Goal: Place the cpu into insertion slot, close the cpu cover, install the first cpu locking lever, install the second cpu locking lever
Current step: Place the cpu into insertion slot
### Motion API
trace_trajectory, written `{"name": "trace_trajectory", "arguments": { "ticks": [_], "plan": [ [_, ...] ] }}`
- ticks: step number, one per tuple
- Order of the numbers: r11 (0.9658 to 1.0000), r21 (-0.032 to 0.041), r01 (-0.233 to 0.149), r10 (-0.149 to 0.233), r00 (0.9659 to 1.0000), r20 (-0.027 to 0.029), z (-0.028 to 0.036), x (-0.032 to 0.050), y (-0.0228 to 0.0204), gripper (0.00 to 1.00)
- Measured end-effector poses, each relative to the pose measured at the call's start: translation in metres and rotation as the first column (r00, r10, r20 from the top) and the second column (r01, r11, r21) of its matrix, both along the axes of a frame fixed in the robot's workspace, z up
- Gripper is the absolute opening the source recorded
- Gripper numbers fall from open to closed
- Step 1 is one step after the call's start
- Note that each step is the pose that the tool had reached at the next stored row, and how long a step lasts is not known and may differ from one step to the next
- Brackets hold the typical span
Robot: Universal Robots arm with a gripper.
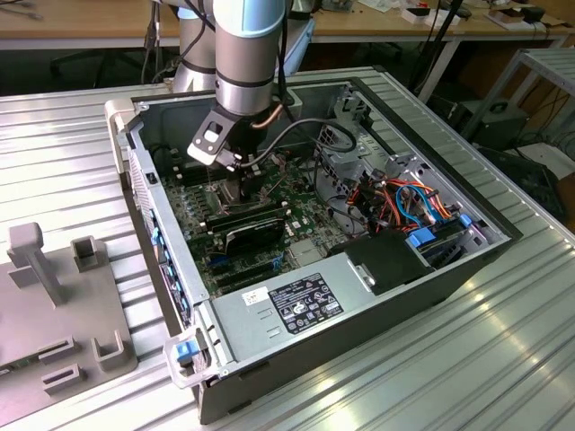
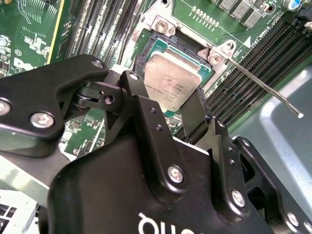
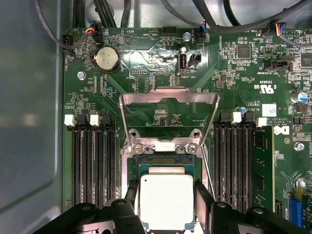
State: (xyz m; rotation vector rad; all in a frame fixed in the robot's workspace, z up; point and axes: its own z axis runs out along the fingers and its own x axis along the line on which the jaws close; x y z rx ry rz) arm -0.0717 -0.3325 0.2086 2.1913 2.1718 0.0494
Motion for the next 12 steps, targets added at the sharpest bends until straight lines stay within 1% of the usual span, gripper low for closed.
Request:
{"name": "trace_trajectory", "arguments": {
  "ticks": [4, 8, 12],
  "plan": [
    [1.0, 0.0004, 0.0, 0.0, 1.0, 0.0003, -0.0008, 0.0, 0.0001, 0.55],
    [1.0, 0.0005, 0.0, 0.0, 1.0, 0.0001, -0.0034, 0.0, 0.0, 0.55],
    [1.0, 0.0013, 0.001, -0.001, 1.0, 0.0001, -0.004, 0.0, 0.0, 0.55]
  ]
}}
